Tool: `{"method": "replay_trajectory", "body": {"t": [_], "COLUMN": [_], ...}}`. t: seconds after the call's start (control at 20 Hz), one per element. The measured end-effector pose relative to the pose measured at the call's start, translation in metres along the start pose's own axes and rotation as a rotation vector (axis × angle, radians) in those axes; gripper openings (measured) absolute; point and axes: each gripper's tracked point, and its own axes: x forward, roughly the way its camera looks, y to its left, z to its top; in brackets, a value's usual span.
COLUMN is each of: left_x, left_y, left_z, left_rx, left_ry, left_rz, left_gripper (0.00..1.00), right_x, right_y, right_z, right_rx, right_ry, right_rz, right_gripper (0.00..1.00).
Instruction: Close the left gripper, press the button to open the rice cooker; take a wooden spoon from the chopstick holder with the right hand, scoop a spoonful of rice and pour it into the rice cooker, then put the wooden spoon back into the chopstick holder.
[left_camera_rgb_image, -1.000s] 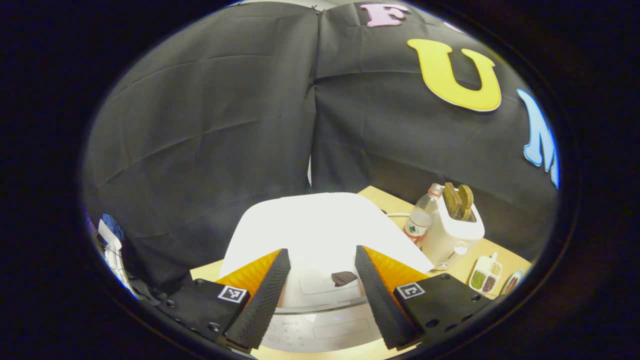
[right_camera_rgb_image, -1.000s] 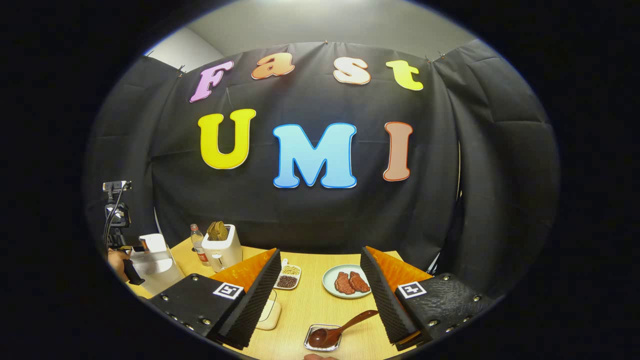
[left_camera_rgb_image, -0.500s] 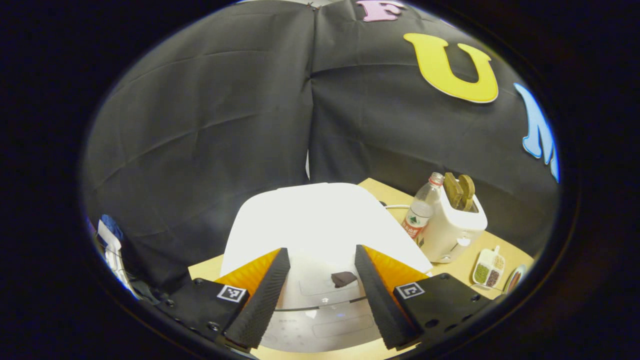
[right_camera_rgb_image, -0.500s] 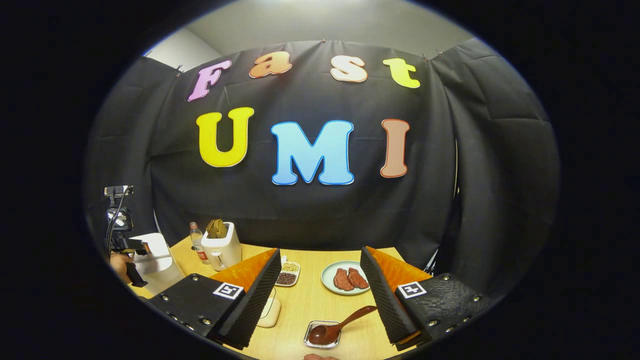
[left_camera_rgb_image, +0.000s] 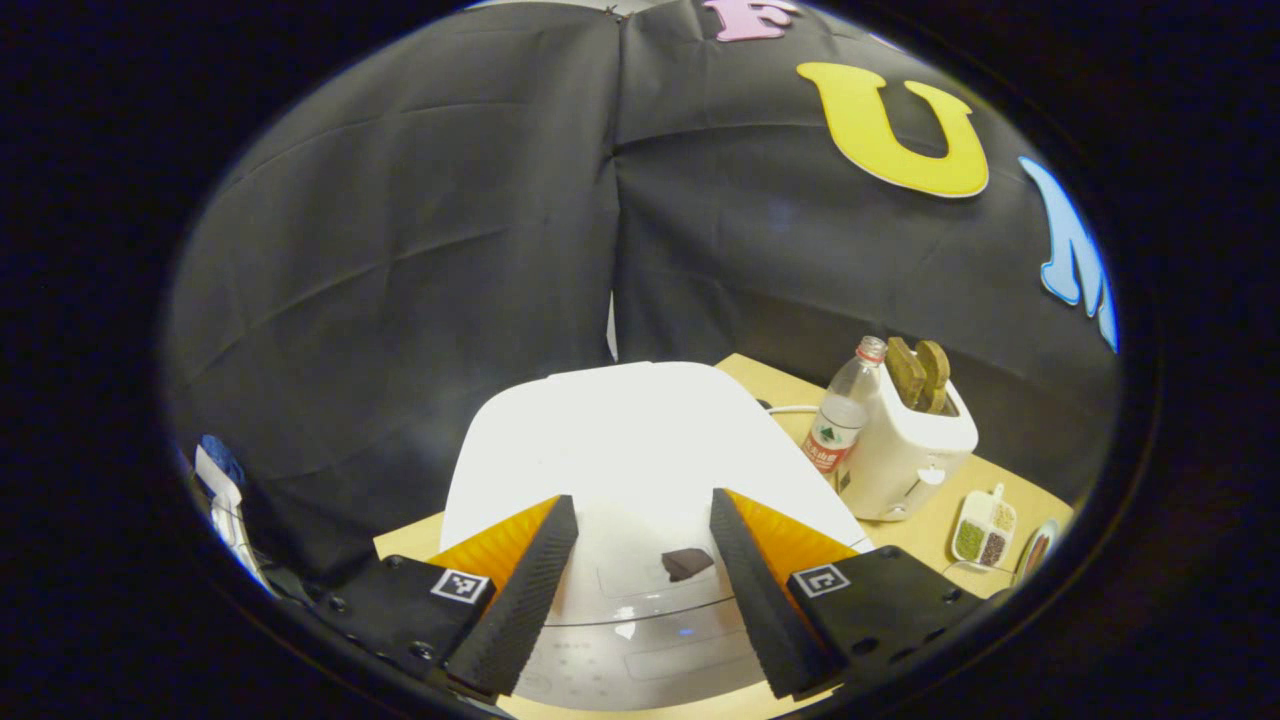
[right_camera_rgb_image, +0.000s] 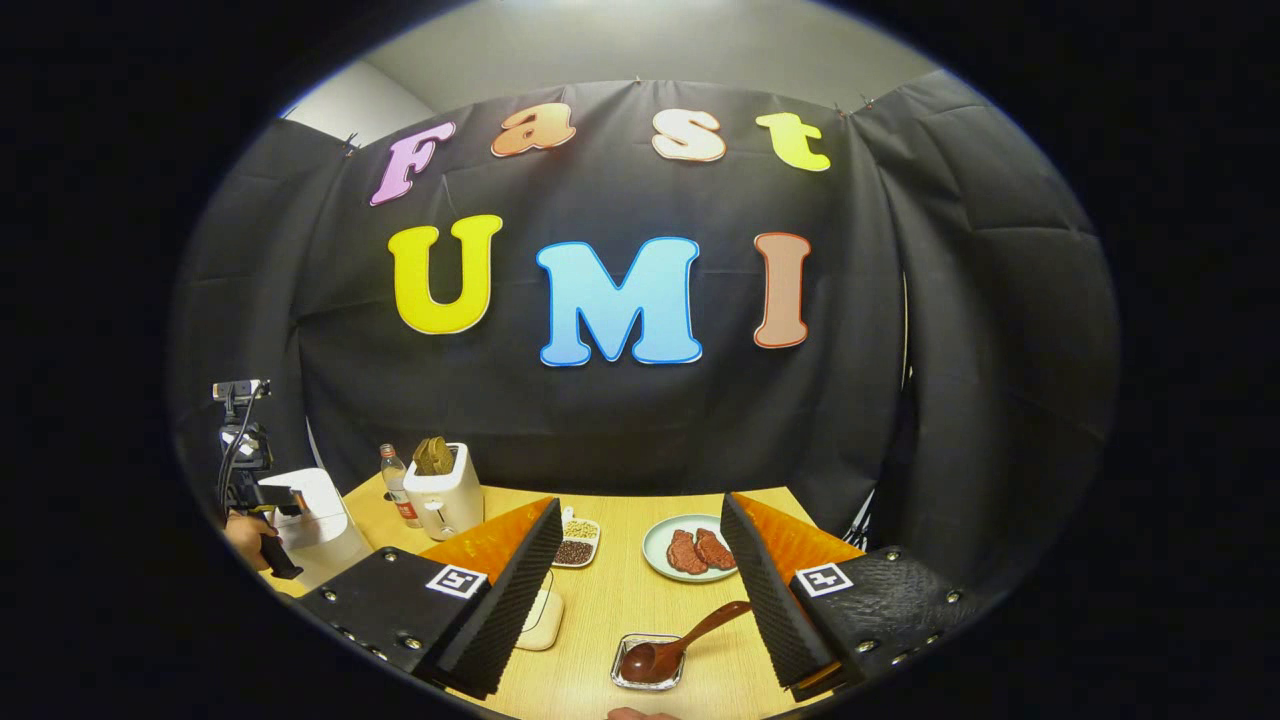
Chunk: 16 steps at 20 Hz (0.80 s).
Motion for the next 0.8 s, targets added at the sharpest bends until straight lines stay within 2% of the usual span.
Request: {"method": "replay_trajectory", "body": {"t": [0.2, 0.3, 0.35, 0.4, 0.45, 0.5, 0.55, 0.6, 0.75, 0.8], "left_x": [-0.007, -0.021, -0.031, -0.043, -0.057, -0.070, -0.087, -0.107, -0.177, -0.197], "left_y": [-0.008, -0.006, -0.008, -0.012, -0.018, -0.027, -0.036, -0.046, -0.070, -0.074], "left_z": [0.009, 0.029, 0.044, 0.057, 0.072, 0.085, 0.097, 0.108, 0.142, 0.146], "left_rx": [-0.013, -0.009, 0.000, 0.007, 0.009, 0.005, -0.006, -0.019, 0.007, 0.029], "left_ry": [0.014, -0.042, -0.080, -0.120, -0.163, -0.202, -0.240, -0.284, -0.432, -0.460], "left_rz": [-0.101, -0.116, -0.129, -0.152, -0.181, -0.214, -0.251, -0.292, -0.407, -0.437], "left_gripper": [0.96, 0.99, 0.95, 0.99, 0.99, 0.93, 0.93, 0.98, 0.98, 0.88], "right_x": [-0.001, -0.002, -0.002, -0.003, -0.003, -0.004, -0.004, -0.006, -0.008, -0.010], "right_y": [-0.005, -0.004, -0.003, -0.002, -0.001, 0.000, 0.001, 0.002, 0.005, 0.006], "right_z": [0.005, 0.012, 0.016, 0.019, 0.022, 0.025, 0.028, 0.031, 0.045, 0.048], "right_rx": [-0.001, 0.001, 0.000, -0.005, -0.010, -0.012, -0.012, -0.009, -0.009, -0.006], "right_ry": [-0.010, -0.028, -0.037, -0.044, -0.054, -0.062, -0.068, -0.075, -0.100, -0.108], "right_rz": [-0.011, -0.008, -0.004, 0.000, 0.002, 0.004, 0.007, 0.010, 0.010, 0.010], "right_gripper": [0.96, 0.96, 0.96, 0.96, 0.96, 0.96, 0.96, 0.96, 0.96, 0.96]}}
